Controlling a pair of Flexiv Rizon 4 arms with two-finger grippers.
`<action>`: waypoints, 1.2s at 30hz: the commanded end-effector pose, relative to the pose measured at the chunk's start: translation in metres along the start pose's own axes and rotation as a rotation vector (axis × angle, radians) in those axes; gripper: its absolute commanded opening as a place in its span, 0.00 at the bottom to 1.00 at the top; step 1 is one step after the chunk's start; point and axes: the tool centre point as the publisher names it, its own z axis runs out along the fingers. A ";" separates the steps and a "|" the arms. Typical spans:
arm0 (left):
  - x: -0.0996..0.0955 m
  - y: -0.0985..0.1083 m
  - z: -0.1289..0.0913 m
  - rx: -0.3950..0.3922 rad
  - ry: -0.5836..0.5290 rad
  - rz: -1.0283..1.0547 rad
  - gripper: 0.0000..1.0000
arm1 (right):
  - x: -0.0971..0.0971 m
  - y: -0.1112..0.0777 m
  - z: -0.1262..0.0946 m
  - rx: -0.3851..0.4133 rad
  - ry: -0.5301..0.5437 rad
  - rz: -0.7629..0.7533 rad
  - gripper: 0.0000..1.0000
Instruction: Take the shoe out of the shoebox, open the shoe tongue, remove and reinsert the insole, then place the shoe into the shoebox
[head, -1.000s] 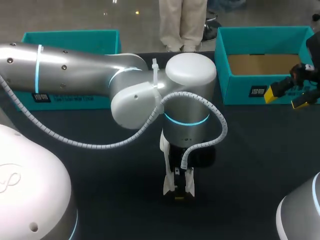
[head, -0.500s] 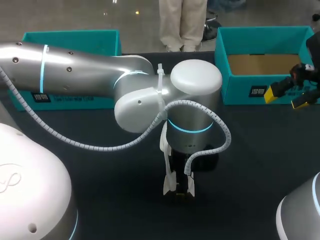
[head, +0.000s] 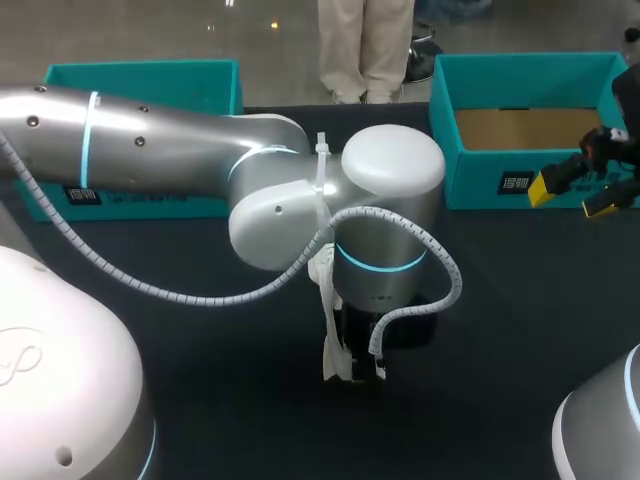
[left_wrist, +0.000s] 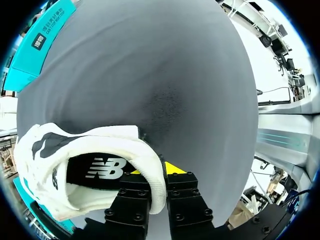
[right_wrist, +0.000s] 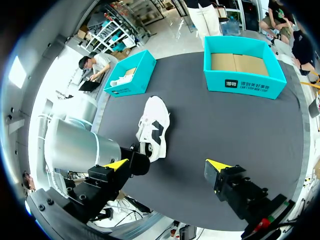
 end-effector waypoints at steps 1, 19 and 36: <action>0.001 0.013 -0.012 0.018 -0.011 0.004 0.00 | 0.000 0.003 0.001 0.006 -0.001 0.001 1.00; -0.008 0.039 -0.111 0.012 0.007 0.143 0.00 | 0.000 0.003 0.001 0.006 -0.001 0.001 1.00; -0.022 0.042 -0.149 0.076 -0.033 0.135 0.00 | 0.000 0.003 0.001 0.006 -0.001 0.001 1.00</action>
